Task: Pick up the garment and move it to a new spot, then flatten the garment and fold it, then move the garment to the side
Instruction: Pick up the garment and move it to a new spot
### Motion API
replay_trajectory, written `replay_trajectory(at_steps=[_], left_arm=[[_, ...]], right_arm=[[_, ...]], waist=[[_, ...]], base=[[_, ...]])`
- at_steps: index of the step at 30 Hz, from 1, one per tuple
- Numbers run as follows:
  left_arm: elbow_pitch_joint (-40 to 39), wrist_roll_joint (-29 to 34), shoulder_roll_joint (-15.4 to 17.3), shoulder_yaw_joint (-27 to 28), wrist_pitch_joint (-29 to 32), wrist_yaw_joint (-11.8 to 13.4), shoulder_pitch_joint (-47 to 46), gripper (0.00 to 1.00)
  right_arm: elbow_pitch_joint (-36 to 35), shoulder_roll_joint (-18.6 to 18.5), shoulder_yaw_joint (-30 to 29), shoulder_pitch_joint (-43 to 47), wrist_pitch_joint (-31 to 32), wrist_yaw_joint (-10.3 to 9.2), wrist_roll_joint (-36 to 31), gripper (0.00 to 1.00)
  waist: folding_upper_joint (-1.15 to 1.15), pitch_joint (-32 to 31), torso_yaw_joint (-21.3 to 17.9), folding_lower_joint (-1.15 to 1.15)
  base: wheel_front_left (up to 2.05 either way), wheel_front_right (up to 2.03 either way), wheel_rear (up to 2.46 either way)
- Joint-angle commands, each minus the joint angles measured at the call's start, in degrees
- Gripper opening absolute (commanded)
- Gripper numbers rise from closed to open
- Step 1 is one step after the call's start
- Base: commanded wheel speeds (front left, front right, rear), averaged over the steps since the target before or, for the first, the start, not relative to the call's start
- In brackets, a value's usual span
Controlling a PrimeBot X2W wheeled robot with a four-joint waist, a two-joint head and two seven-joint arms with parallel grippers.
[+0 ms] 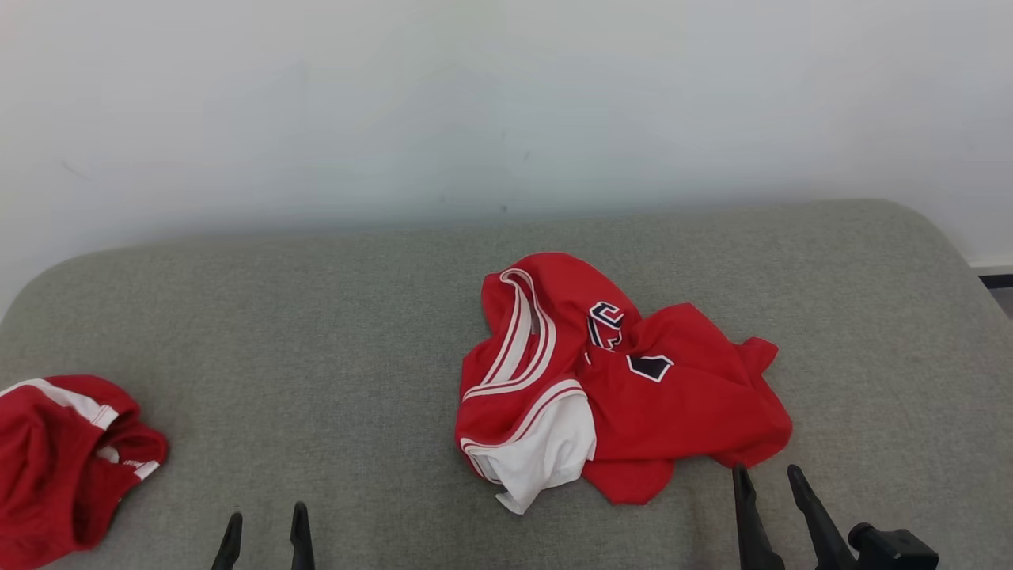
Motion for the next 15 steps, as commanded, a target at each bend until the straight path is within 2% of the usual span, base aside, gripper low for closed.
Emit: replay_trajectory(at_steps=[1, 15], left_arm=[[0.7, 1.1, -0.6, 0.9, -0.2, -0.6, 1.4, 1.0], [3.1, 4.7, -2.3, 3.1, -0.2, -2.6, 2.1, 1.0]], right_arm=[[0.6, 0.1, 0.2, 0.5, -0.4, -0.13, -0.6, 1.0], [2.7, 0.1, 1.7, -0.3, -0.3, -0.13, -1.4, 1.0]], waist=[[0.0, 0.0, -0.6, 0.01], [0.0, -0.1, -0.7, 0.01]], base=[[0.0, 0.0, 0.0], [0.0, 0.0, 0.0]])
